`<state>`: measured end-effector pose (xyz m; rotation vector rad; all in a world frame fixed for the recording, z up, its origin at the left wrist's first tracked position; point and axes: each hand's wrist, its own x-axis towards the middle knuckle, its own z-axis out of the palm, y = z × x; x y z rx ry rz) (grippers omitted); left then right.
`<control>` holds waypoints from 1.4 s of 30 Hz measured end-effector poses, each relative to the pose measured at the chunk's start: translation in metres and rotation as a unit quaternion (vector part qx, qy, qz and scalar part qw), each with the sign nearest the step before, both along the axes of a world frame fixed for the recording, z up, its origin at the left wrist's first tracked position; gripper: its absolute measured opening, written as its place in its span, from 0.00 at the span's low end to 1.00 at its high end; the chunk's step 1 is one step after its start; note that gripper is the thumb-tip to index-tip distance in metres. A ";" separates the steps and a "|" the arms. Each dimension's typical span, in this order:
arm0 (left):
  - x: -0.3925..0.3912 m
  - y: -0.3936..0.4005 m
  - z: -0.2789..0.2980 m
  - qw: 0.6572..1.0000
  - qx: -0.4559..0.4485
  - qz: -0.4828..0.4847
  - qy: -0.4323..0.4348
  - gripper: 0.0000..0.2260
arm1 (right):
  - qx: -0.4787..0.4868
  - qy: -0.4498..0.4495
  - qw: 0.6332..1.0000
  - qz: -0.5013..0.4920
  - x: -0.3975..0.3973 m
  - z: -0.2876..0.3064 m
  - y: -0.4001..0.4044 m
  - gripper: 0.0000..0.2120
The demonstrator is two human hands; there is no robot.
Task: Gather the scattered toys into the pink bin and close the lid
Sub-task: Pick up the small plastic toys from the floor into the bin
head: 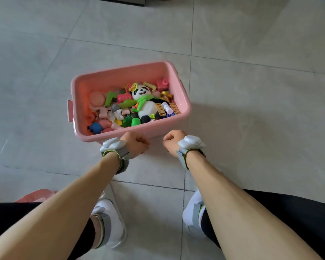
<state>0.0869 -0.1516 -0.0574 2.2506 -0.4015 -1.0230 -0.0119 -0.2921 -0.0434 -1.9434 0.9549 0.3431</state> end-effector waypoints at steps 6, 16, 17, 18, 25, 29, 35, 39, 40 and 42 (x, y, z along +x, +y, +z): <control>0.038 0.017 0.043 0.999 0.004 0.034 0.012 0.07 | -0.192 -0.027 0.972 0.134 0.034 0.030 -0.002 0.14; 0.059 -0.008 0.036 0.983 -0.055 0.168 0.040 0.06 | -0.260 0.074 0.929 0.253 0.056 0.003 -0.015 0.19; 0.058 -0.012 0.035 0.981 -0.069 0.175 0.044 0.06 | -0.271 0.066 0.929 0.244 0.052 -0.001 -0.016 0.18; 0.059 -0.020 0.032 0.979 -0.084 0.181 0.046 0.07 | -0.273 0.055 0.931 0.236 0.051 -0.006 -0.019 0.18; 0.055 -0.060 0.009 0.972 -0.107 0.195 0.077 0.05 | -0.243 0.030 0.937 0.248 0.058 -0.008 -0.030 0.14; 0.056 -0.046 0.000 0.994 -0.012 0.067 -0.088 0.09 | -0.260 0.038 0.934 0.242 0.045 -0.015 -0.035 0.18; 0.028 -0.002 0.000 0.976 0.040 -0.099 -0.187 0.13 | -0.263 0.054 0.938 0.220 0.028 -0.005 -0.017 0.21; 0.014 0.008 -0.005 0.957 0.048 -0.168 -0.230 0.19 | -0.258 0.065 0.940 0.214 0.007 0.001 -0.004 0.21; 0.009 0.009 -0.005 0.957 0.048 -0.176 -0.226 0.19 | -0.260 0.068 0.940 0.210 0.000 0.001 0.000 0.21; -0.006 0.015 -0.001 0.955 0.043 -0.187 -0.226 0.19 | -0.270 0.062 0.939 0.203 -0.021 0.006 0.012 0.20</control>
